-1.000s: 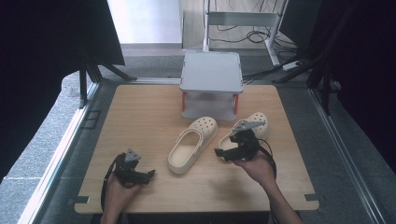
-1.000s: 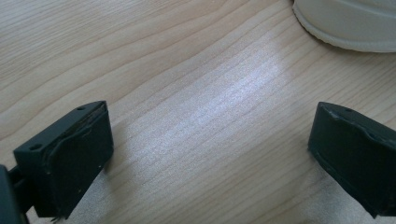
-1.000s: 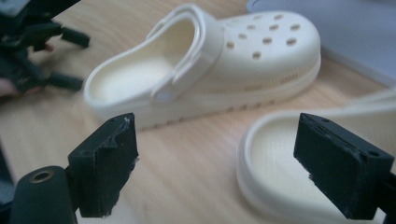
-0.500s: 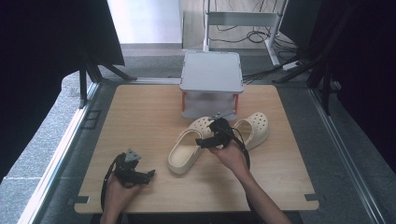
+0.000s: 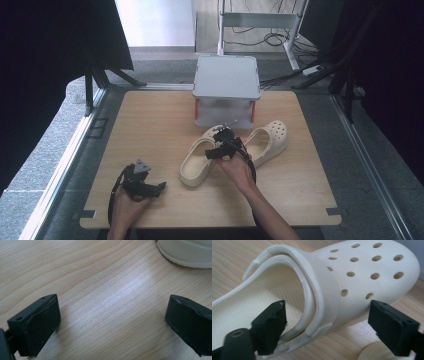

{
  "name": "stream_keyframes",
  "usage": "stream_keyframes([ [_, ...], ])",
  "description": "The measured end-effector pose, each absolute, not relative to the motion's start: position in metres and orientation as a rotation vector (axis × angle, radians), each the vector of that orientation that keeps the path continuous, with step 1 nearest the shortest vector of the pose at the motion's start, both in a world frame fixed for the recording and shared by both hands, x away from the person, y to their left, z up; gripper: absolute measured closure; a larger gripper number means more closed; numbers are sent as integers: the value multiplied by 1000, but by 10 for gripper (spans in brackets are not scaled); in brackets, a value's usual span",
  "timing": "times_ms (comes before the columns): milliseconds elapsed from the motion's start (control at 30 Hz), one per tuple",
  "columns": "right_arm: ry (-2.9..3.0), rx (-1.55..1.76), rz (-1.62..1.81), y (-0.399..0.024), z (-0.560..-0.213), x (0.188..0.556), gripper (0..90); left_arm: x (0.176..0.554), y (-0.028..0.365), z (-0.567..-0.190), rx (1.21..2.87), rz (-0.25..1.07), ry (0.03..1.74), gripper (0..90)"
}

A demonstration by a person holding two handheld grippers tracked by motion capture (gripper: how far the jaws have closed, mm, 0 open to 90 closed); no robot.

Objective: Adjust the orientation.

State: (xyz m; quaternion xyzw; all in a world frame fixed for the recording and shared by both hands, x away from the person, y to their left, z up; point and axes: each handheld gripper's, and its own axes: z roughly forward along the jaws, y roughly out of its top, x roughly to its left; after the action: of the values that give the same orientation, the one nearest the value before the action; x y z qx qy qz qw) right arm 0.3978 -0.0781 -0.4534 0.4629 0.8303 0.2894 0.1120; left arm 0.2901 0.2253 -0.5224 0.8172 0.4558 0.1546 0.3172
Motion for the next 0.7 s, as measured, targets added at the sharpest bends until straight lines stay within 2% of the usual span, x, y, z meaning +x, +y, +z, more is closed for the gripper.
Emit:
stream_keyframes([
  [233,2473,1381,886,-87,-451,397,287,290,225,-522,2151,407,1200,0],
  [433,2515,1417,936,-103,-449,397,478,290,225,-522,2150,407,1200,0],
  [500,2530,1416,945,-105,-448,396,505,290,225,-522,2150,407,1200,0],
  [533,2551,1416,949,-109,-447,397,567,290,225,-522,2150,407,1200,0],
  [700,2554,1395,949,-116,-444,397,710,290,225,-522,2150,407,1200,0],
])
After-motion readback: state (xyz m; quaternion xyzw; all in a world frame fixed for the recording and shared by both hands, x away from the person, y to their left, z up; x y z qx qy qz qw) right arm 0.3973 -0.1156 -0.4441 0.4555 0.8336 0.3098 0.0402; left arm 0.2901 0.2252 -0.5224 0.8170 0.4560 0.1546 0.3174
